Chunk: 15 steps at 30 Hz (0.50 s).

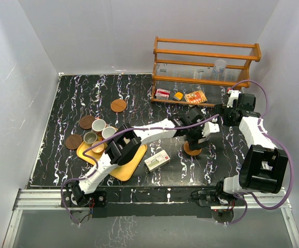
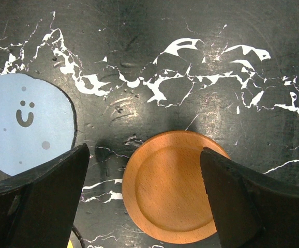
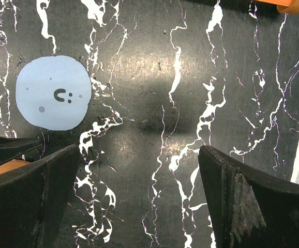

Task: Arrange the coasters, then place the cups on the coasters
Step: Move the coaster to the center of the board.

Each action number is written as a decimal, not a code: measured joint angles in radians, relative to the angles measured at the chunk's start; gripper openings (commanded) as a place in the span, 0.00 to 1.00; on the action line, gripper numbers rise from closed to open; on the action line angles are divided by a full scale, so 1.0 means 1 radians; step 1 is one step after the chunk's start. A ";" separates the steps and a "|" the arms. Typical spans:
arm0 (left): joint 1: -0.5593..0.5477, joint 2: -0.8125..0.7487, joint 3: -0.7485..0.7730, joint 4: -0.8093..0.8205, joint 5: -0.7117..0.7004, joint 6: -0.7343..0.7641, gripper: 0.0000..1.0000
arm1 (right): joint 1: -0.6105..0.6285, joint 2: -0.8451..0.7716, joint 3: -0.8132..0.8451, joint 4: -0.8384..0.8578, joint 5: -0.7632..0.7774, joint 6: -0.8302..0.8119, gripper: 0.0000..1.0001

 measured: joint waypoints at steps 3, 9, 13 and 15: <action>-0.005 0.000 0.012 -0.031 -0.005 -0.002 0.89 | 0.000 0.000 0.001 -0.001 -0.001 0.000 0.98; -0.008 -0.019 -0.002 -0.073 -0.008 -0.003 0.90 | 0.000 0.000 0.001 -0.001 -0.005 0.000 0.98; -0.011 -0.068 -0.072 -0.085 -0.023 0.010 0.91 | 0.000 0.000 0.001 -0.001 -0.009 0.000 0.98; -0.011 -0.098 -0.115 -0.087 -0.037 0.023 0.92 | 0.000 0.000 0.001 -0.001 -0.012 0.000 0.98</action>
